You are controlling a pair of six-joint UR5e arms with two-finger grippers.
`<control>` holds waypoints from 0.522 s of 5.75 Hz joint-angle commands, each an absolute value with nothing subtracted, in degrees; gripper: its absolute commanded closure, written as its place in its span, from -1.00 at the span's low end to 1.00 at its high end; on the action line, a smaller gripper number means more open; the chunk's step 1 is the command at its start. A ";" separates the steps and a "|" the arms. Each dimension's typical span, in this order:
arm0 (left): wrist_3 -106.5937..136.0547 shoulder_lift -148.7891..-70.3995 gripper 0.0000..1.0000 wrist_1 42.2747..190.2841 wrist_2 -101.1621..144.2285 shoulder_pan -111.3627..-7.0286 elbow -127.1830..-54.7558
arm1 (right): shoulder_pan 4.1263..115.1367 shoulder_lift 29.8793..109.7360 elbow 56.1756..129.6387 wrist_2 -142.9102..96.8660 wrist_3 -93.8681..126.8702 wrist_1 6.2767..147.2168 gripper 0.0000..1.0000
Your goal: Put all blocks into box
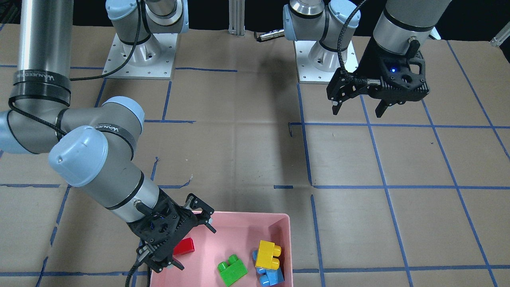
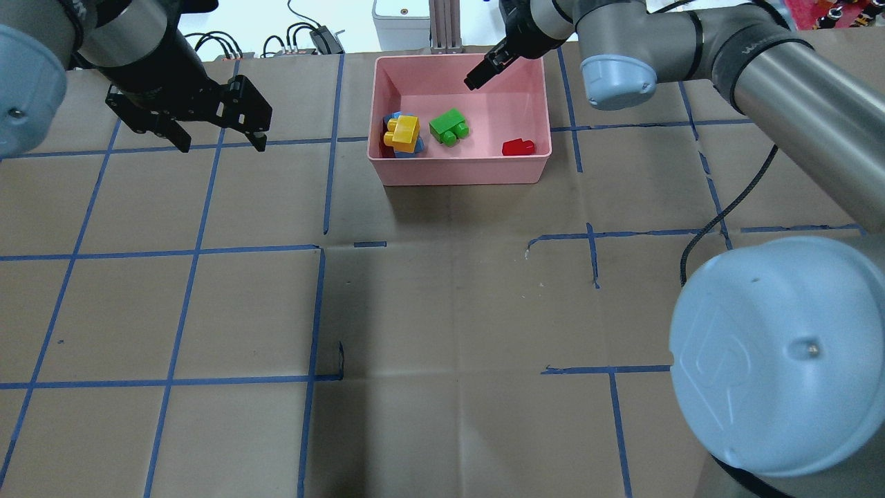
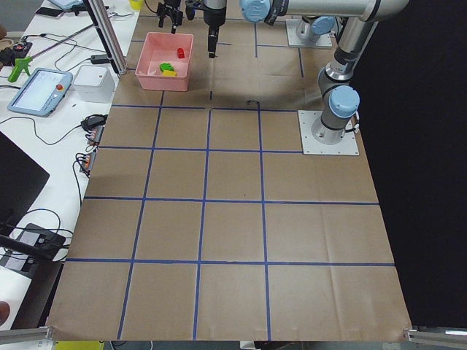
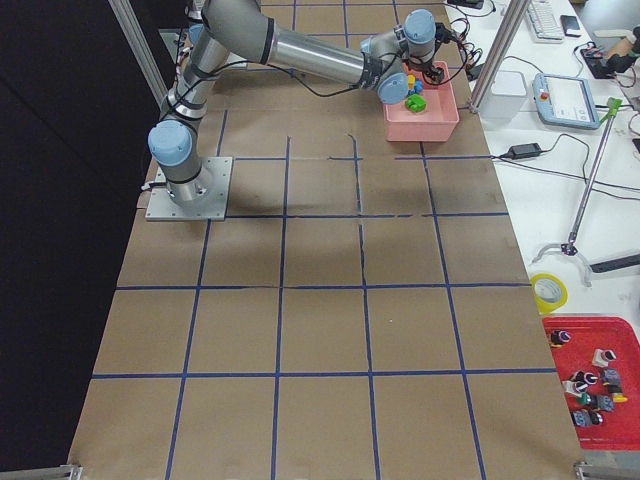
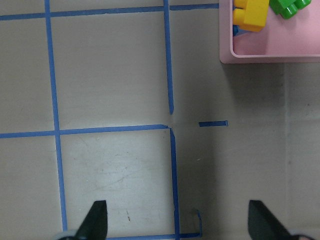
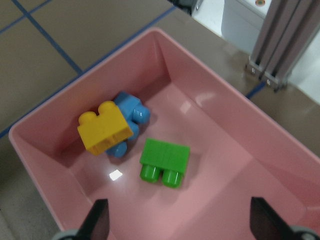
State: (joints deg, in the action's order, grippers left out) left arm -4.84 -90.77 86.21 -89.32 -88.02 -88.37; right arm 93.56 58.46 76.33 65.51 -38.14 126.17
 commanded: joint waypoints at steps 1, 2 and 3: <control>-4.83 -90.70 -0.99 86.31 -89.30 -88.07 -88.42 | 91.85 67.01 76.64 73.34 -37.88 108.29 -1.00; -4.83 -90.70 -0.99 86.31 -89.38 -87.98 -88.42 | 91.58 70.71 76.64 75.65 -34.57 100.02 -1.00; -4.83 -90.70 -0.99 86.31 -89.30 -87.98 -88.68 | 91.58 75.10 76.81 78.89 -25.67 93.75 -1.00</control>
State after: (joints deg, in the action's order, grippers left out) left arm -4.83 -90.72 86.31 -89.34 -88.00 -88.51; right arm 91.68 71.00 76.70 75.93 -32.35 100.31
